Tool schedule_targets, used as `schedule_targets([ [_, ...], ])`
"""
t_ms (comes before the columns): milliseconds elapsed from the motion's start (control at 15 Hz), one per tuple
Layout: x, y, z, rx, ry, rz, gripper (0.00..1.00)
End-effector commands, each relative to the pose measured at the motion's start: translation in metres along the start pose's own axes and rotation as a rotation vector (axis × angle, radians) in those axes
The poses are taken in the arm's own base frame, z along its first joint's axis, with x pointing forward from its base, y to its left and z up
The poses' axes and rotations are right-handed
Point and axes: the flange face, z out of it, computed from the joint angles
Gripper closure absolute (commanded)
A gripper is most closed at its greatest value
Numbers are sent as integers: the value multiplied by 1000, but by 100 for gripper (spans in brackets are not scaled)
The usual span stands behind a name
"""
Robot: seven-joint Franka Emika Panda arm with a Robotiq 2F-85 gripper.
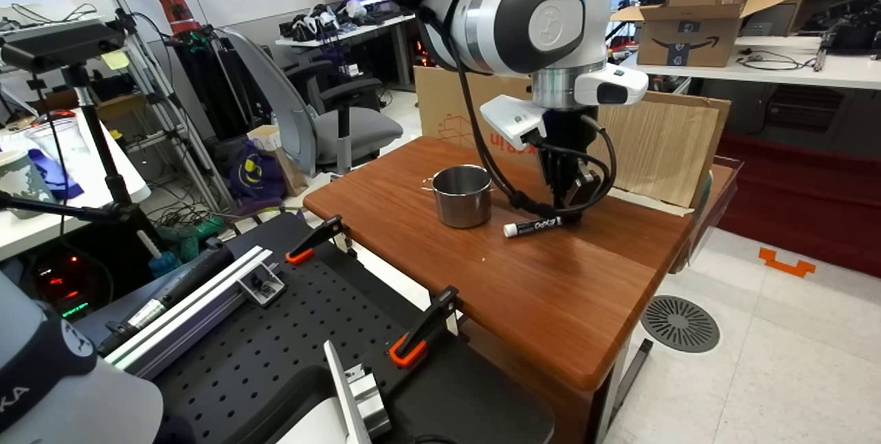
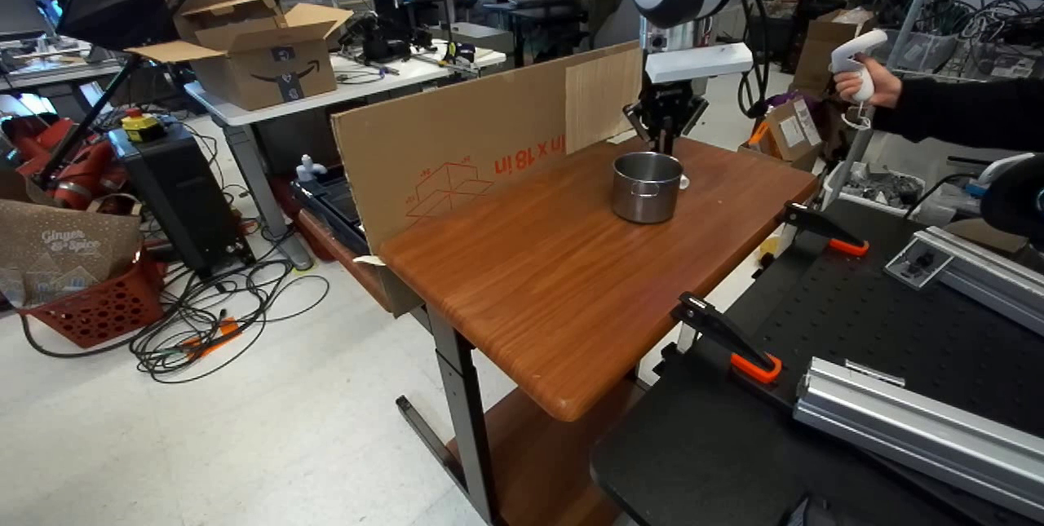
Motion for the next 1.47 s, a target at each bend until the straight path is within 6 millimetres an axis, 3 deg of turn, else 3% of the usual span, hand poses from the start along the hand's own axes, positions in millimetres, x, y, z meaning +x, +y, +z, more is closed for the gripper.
schedule_targets([
  [0, -2, -3, -15, -3, 29, 4, 95],
  [133, -4, -6, -25, 1, 44, -3, 95],
  [400, -17, -15, -65, 3, 116, -29, 95],
  [733, -50, -33, -119, 4, 290, -81, 95],
  [933, -70, -41, -140, -2, 417, -105, 95],
  [1133, -85, -46, -150, -14, 509, -110, 95],
  [1400, -104, -56, -148, -24, 585, -99, 95],
])
